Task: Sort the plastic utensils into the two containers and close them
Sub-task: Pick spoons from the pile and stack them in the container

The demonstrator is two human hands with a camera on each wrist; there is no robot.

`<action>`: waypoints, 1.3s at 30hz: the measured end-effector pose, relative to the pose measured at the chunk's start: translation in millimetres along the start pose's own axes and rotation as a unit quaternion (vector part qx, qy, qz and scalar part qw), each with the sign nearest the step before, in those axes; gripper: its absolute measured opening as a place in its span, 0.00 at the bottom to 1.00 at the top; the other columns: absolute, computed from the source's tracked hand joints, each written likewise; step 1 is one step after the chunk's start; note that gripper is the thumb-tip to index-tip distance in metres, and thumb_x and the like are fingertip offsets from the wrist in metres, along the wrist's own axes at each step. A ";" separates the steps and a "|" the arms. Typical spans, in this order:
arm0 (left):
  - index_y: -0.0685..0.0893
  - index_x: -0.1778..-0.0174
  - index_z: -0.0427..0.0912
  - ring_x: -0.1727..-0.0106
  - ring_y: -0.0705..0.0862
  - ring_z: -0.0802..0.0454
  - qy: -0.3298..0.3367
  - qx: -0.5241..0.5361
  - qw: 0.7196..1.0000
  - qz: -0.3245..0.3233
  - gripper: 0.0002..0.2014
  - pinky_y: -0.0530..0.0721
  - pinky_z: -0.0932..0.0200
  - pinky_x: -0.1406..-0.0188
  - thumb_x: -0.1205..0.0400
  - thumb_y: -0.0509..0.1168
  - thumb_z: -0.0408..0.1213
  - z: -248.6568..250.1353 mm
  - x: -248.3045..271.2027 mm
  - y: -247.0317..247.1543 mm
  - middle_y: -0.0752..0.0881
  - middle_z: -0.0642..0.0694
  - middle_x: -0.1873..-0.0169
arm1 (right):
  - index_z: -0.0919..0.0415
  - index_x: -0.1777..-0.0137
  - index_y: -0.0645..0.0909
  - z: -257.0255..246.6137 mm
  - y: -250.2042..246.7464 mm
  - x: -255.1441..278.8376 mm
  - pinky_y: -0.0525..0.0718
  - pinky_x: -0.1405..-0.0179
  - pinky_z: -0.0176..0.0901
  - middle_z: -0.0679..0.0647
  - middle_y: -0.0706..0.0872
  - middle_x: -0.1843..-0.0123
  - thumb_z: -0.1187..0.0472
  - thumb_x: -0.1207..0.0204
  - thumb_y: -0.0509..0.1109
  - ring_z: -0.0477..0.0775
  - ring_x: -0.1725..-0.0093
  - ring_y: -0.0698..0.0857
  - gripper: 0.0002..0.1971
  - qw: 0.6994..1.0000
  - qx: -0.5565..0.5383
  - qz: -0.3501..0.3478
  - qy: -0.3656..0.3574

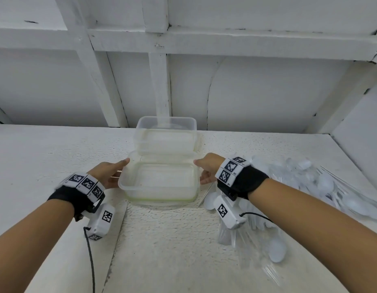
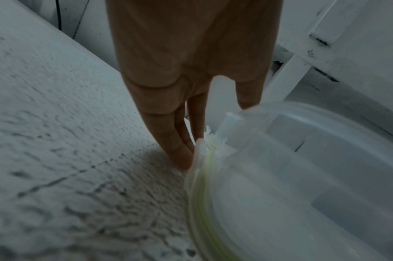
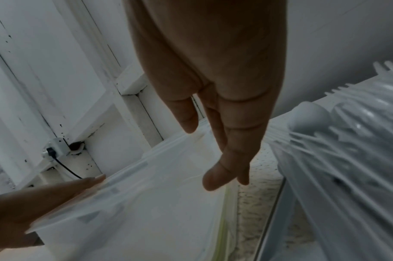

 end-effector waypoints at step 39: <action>0.61 0.21 0.45 0.28 0.72 0.46 0.292 -0.477 0.819 -0.128 0.25 0.70 0.56 0.32 0.16 0.54 0.34 -7.3 108.4 240.0 0.68 0.42 0.26 | 0.39 0.25 0.64 131.0 -137.6 54.9 0.43 0.21 0.64 0.44 0.44 0.15 0.43 0.18 0.56 0.54 0.17 0.41 0.22 0.787 0.567 0.014 -0.241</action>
Point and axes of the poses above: each hand's wrist, its own x-axis away from the middle knuckle, its own y-axis out of the palm, z = x × y, the point moved 6 cm from there along -x, towards the middle knuckle
